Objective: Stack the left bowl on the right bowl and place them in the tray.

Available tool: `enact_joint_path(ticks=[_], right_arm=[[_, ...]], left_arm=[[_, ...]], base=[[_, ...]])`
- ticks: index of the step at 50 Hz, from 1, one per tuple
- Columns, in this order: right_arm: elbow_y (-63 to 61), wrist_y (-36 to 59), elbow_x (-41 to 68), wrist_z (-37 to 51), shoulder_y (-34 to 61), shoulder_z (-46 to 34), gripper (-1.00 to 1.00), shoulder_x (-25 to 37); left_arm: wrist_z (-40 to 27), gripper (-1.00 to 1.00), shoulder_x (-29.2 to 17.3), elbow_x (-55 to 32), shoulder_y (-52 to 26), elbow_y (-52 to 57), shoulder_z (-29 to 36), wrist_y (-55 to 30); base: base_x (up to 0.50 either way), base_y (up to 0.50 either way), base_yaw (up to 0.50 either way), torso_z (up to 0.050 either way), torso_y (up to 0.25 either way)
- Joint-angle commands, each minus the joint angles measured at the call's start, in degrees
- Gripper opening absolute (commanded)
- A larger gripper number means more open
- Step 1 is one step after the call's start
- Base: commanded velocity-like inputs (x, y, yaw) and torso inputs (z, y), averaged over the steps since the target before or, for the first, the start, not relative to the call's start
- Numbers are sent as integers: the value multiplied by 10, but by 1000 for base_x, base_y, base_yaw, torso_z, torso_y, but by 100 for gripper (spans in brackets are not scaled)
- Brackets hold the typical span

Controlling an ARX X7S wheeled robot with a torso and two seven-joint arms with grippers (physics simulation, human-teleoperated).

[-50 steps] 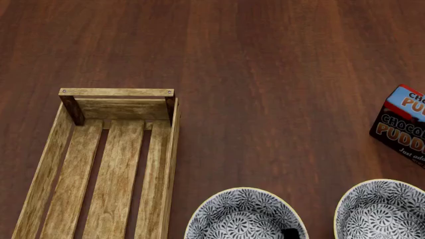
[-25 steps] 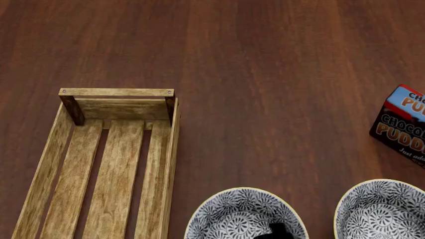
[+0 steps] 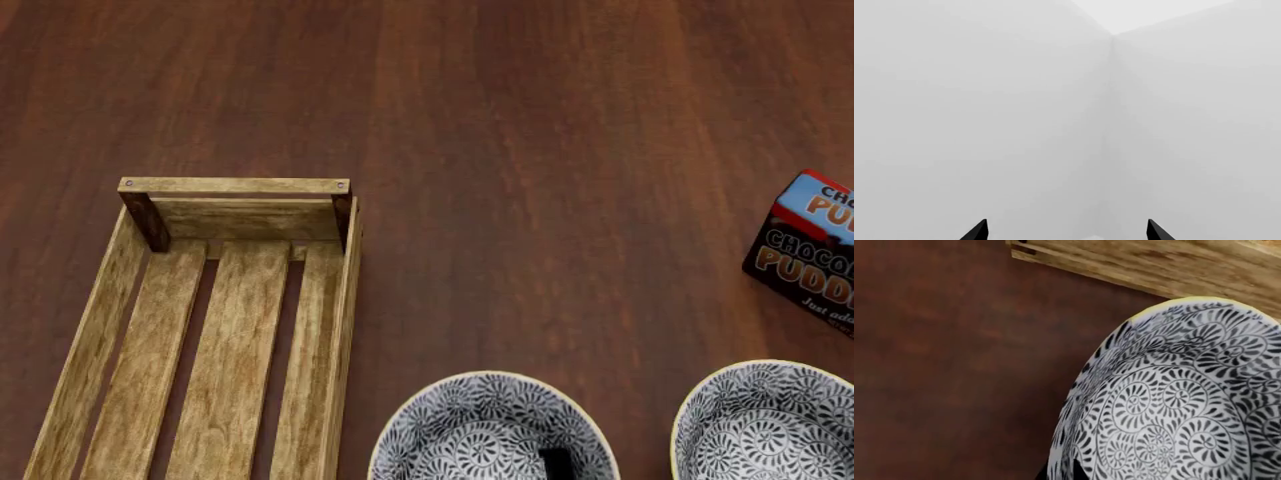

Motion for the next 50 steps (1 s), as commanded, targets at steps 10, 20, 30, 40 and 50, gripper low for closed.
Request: enact_joint_path(ticks=[10,20,30,40,50], right_arm=[[-58,1,24,9,8,34,-100,37],[-84,1,55,20,28,77,-100,59],[-91,18,61,21,46,91,-100,50],[-100,26,64,7,87,112,-100,44],[-106,48,86,-13,158,162,-100,43]], left_arm=[[-2,100,-5,-4,0,0,-5,3],[1,100,1,2,0,0,3,9],[-2,100,-4,2,0,0,5,11],[4,100,2,-1,0,0,-1,10],[4,100,1,-1,0,0,-2,14]], base=[[0,0,0,0,0],[0,0,0,0,0],[0,0,0,0,0],[0,0,0,0,0],[0,0,0,0,0]])
